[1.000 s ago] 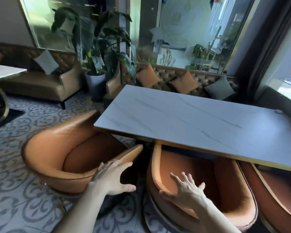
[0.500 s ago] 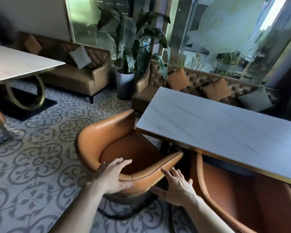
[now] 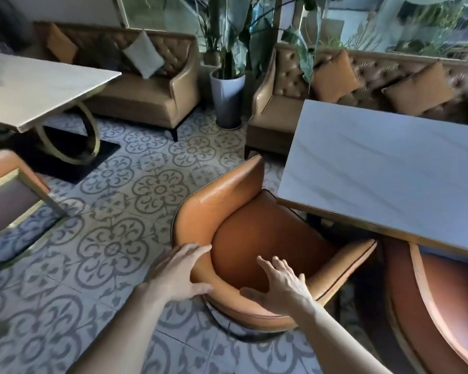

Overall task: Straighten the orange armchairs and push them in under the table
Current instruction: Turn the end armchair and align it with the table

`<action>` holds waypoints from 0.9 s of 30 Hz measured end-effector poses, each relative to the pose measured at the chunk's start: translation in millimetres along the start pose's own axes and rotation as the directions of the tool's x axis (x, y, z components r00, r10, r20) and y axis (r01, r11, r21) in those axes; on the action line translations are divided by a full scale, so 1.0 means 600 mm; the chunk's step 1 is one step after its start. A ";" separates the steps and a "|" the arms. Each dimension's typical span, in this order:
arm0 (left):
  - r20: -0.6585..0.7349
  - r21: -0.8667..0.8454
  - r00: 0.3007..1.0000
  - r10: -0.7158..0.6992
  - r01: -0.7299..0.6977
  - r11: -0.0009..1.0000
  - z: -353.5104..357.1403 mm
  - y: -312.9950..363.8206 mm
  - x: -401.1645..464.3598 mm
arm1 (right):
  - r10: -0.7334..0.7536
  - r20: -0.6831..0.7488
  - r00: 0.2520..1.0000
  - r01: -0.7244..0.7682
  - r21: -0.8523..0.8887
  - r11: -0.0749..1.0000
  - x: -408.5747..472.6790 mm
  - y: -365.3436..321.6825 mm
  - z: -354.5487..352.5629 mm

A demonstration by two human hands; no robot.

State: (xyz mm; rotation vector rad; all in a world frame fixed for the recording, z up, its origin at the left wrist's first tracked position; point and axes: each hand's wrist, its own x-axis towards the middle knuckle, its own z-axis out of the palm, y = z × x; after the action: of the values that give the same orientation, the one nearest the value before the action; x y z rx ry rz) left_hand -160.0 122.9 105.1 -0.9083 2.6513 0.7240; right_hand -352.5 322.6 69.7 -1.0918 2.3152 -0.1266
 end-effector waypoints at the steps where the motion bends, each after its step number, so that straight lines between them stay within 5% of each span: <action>1: 0.008 0.017 1.000 0.002 -0.002 1.000 -0.013 -0.016 0.013 | 0.008 0.010 1.000 -0.008 0.012 1.000 0.013 -0.013 0.000; 13: 0.214 0.132 0.956 0.199 -0.231 0.964 -0.093 -0.170 0.217 | 0.252 0.028 0.967 -0.252 0.229 0.940 0.114 -0.132 0.044; 19: 0.336 0.208 0.858 0.389 -0.470 0.858 -0.100 -0.223 0.306 | 0.377 0.028 0.926 -0.368 0.299 0.881 0.158 -0.223 0.111; 27: 0.561 0.235 0.691 0.456 -0.660 0.713 -0.029 -0.275 0.371 | 0.417 0.012 0.909 -0.412 0.182 0.893 0.208 -0.288 0.215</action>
State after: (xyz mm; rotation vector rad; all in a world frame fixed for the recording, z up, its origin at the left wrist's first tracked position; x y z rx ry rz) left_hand -230.0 -111.3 -26.3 0.2389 2.4589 0.3679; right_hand -229.3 136.2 -40.3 -0.4913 2.4501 -0.1828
